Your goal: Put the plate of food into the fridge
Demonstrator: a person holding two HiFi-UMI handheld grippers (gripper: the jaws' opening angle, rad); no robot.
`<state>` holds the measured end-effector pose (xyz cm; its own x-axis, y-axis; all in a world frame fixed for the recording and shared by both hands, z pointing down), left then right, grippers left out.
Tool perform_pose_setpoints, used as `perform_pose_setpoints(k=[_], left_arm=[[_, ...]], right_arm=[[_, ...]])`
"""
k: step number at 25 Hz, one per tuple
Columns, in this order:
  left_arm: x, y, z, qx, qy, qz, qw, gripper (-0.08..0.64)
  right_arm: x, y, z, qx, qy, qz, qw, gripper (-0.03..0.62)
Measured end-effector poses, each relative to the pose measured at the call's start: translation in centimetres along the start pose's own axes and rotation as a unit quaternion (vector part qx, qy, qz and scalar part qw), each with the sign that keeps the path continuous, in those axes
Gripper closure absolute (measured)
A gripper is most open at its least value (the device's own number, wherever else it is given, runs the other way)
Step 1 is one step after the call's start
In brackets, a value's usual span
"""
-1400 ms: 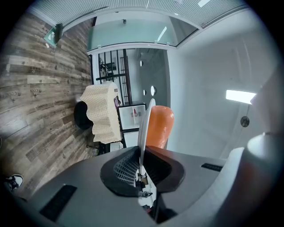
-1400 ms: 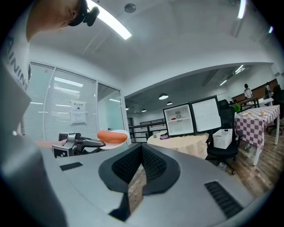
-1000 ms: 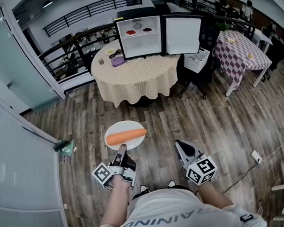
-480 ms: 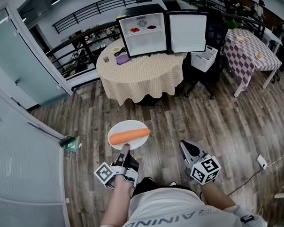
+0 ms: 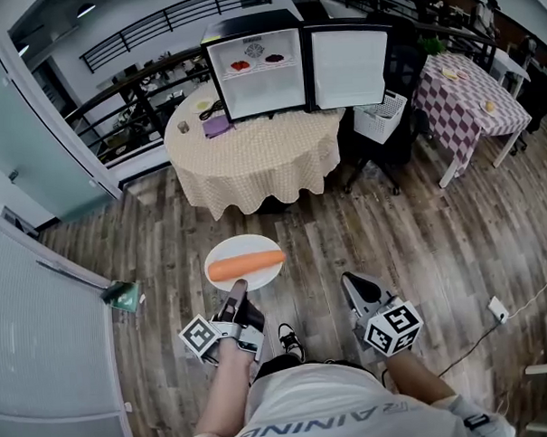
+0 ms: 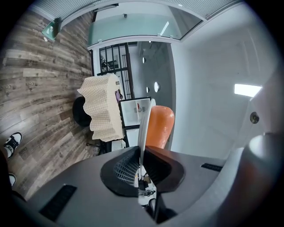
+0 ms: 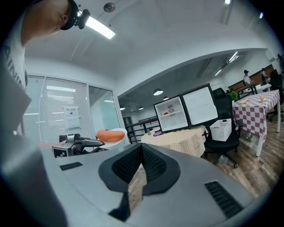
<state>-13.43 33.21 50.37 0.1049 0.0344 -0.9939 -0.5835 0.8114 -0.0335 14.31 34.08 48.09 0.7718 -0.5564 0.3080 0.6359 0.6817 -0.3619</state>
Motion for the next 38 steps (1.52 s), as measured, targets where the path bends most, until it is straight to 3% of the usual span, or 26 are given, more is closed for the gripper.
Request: perform_pose_setpoints(k=[16, 26, 32, 38], left_arm=[[-2.2, -6.7, -12.5, -0.008, 0.007, 0.006, 0.9999, 0.531], [-3.1, -9.8, -16.8, -0.027, 0.01, 0.005, 0.9996, 0.532], [-3.6, -12.1, -19.1, -0.016, 0.013, -0.008, 0.9998, 0.532], [-3.7, -17.6, -21.9, 0.009, 0.012, -0.013, 0.9998, 0.531]], right_arm=[[1.2, -12.6, -6.5, -0.008, 0.015, 0.021, 1.0, 0.572], [1.7, -17.6, -7.3, -0.019, -0.002, 0.025, 0.999, 0.572], [3.8, -21.2, -8.8, -0.024, -0.009, 0.006, 1.0, 0.572], [8.8, -25.5, -12.5, -0.02, 0.002, -0.014, 1.0, 0.572]])
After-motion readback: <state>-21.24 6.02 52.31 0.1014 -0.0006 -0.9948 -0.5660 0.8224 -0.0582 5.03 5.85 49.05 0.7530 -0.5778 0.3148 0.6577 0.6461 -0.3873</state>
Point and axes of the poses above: the fingertips, and each gripper's own axes: y backward along the fingers, x to its right, z out of its underside, the point moved 4 cm from there along y, backward along the fingers, and after that the axes turned 13 degrees about -x, right-handed, at the moved point
